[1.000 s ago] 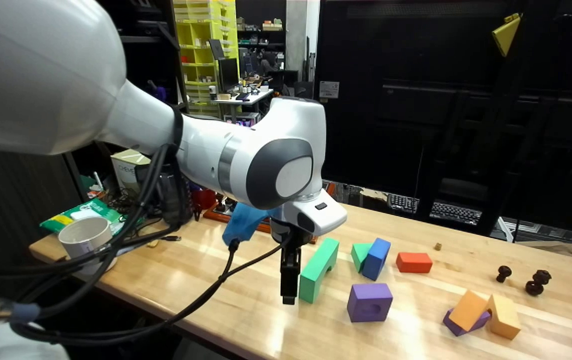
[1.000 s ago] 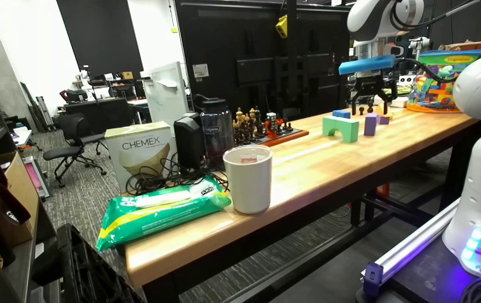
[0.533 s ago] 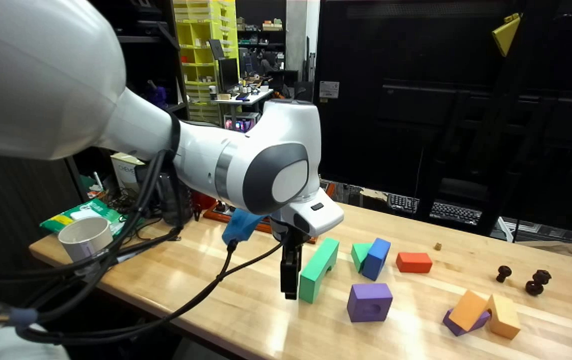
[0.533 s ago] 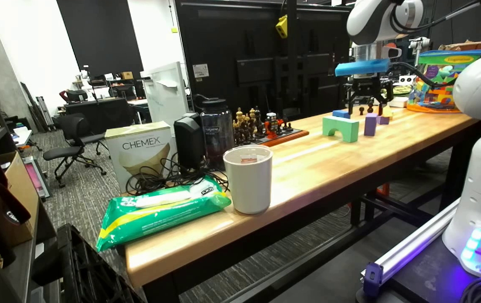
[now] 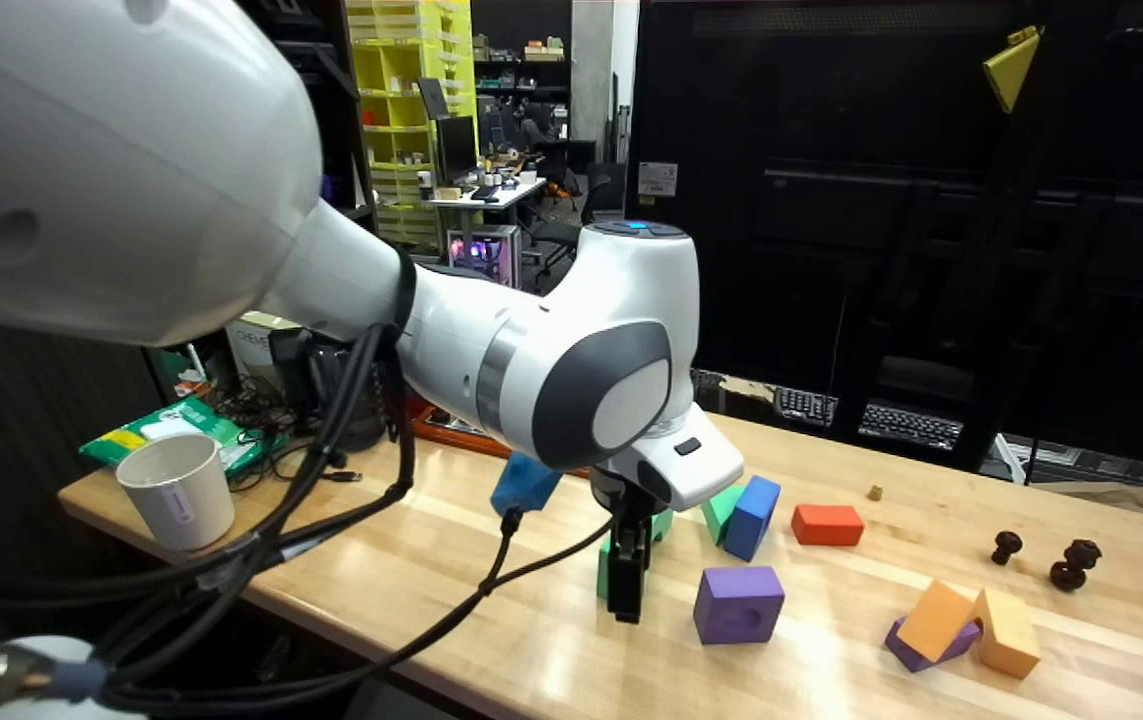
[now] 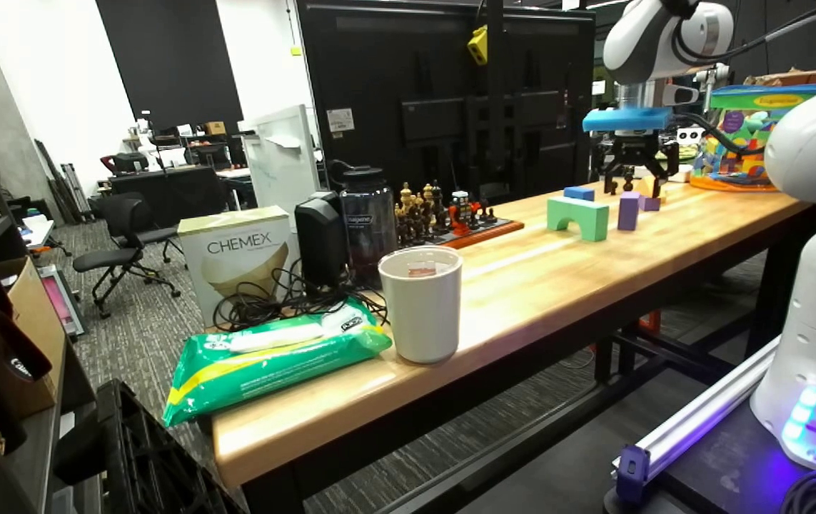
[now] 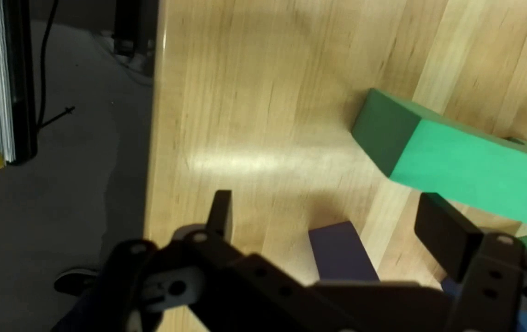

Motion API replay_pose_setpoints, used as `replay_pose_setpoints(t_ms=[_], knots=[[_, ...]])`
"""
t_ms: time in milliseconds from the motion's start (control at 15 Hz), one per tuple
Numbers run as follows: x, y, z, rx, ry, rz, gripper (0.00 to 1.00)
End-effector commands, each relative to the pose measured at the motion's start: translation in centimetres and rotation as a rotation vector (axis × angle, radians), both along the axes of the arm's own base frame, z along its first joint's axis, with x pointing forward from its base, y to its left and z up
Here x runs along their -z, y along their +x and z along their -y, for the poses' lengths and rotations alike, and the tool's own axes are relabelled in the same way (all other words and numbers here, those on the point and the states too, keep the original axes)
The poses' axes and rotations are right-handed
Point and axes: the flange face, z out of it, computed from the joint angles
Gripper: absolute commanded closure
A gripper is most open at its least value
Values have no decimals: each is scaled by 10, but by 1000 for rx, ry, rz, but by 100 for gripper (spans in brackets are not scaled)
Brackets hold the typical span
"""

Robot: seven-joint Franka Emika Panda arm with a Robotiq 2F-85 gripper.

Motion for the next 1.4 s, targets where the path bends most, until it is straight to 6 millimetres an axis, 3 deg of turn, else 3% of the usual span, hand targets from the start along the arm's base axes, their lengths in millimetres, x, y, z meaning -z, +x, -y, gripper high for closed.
replay_pose_setpoints(t_ms=[0, 267, 867, 1333], knots=[[-6, -3, 25, -137, -57, -15, 0], [-11, 0, 34, -311, -101, -54, 0], [-17, 39, 50, -353, -117, -62, 0], [1, 68, 70, -391, -91, -93, 0]])
